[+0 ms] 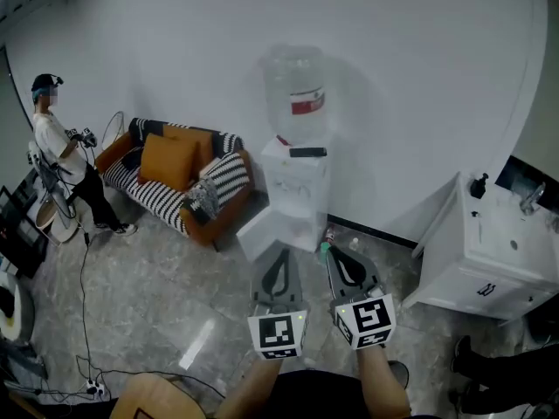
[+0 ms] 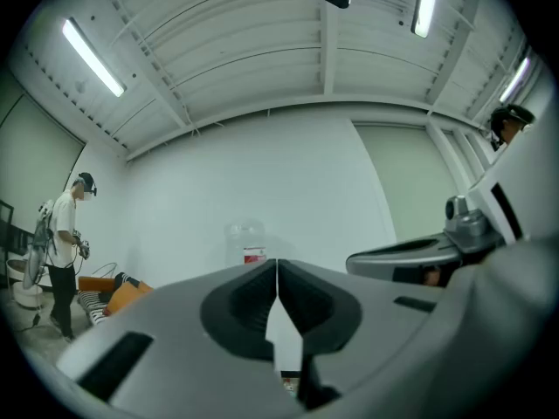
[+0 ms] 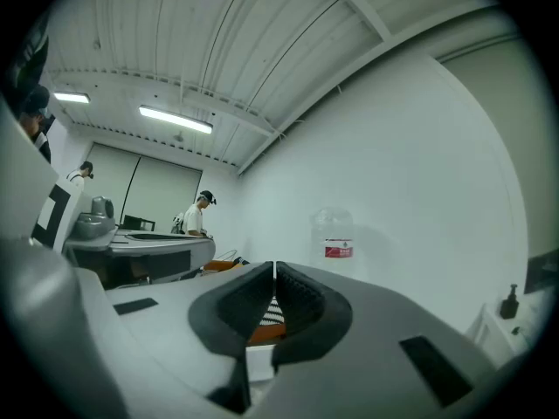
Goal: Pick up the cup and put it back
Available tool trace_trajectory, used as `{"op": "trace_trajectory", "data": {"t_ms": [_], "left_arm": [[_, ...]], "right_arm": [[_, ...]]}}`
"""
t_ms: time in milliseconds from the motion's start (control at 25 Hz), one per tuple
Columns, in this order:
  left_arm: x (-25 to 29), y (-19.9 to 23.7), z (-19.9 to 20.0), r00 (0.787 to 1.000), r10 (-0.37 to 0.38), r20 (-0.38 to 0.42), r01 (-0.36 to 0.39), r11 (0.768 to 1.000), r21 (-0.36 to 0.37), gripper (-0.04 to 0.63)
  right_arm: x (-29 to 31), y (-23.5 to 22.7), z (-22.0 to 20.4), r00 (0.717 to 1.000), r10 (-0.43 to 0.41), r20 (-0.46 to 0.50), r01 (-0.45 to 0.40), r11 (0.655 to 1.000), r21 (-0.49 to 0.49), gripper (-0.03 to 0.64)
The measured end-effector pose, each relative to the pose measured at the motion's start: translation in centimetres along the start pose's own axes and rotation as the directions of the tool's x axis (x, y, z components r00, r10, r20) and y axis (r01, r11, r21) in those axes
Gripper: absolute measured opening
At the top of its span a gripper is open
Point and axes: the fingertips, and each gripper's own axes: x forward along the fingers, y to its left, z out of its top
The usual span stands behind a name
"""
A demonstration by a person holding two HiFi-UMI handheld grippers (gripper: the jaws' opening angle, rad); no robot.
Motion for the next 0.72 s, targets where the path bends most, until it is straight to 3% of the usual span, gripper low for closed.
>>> {"op": "trace_trajectory", "data": {"t_ms": [720], "left_arm": [[0.7,2.0,-1.0,0.998,0.047,-0.034,-0.047,0.999,-0.02,0.012]], "right_arm": [[1.5,-1.0,-0.1,1.0,0.013,0.01,-0.013,0.999,0.038,0.015]]}}
